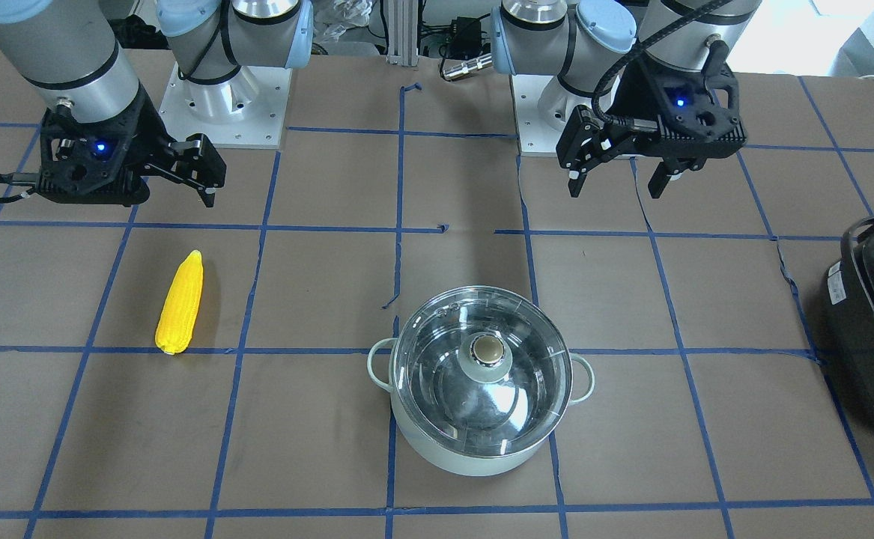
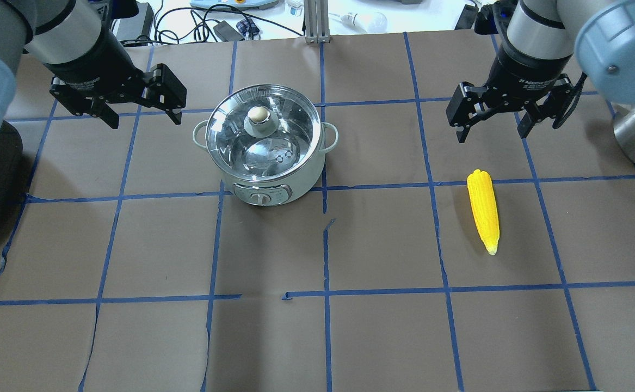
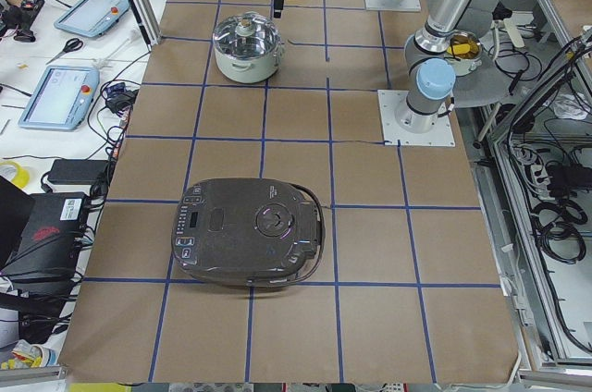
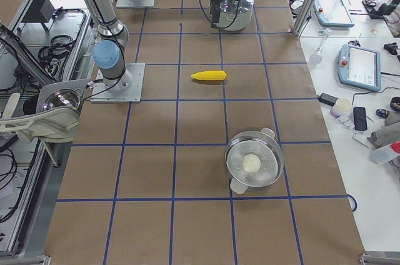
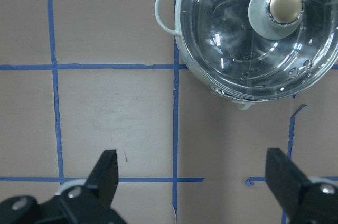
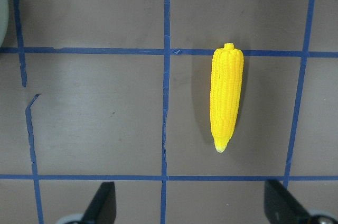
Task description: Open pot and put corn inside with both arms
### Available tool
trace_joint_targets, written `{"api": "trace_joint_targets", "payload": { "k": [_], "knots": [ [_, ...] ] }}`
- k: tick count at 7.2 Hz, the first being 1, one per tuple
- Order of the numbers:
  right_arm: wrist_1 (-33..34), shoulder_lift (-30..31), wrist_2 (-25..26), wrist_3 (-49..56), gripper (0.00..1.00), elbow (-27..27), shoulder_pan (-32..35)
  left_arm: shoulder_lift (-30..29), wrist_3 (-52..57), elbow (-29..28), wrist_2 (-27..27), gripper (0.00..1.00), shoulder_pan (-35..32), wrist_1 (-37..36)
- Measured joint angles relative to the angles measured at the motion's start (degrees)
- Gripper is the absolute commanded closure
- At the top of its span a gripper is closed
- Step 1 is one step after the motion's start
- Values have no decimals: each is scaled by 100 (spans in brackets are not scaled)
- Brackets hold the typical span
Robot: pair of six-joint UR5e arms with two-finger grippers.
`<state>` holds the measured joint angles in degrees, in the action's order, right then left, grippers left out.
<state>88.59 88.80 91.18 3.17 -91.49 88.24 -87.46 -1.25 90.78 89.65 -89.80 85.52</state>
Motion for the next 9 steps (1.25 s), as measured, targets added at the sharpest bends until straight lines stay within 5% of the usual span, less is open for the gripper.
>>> {"api": "trace_joint_targets", "payload": {
  "k": [9],
  "knots": [
    [126,-107,4,-46,0,3,-124,4,13,-4,-22,0,15,2]
  ]
}}
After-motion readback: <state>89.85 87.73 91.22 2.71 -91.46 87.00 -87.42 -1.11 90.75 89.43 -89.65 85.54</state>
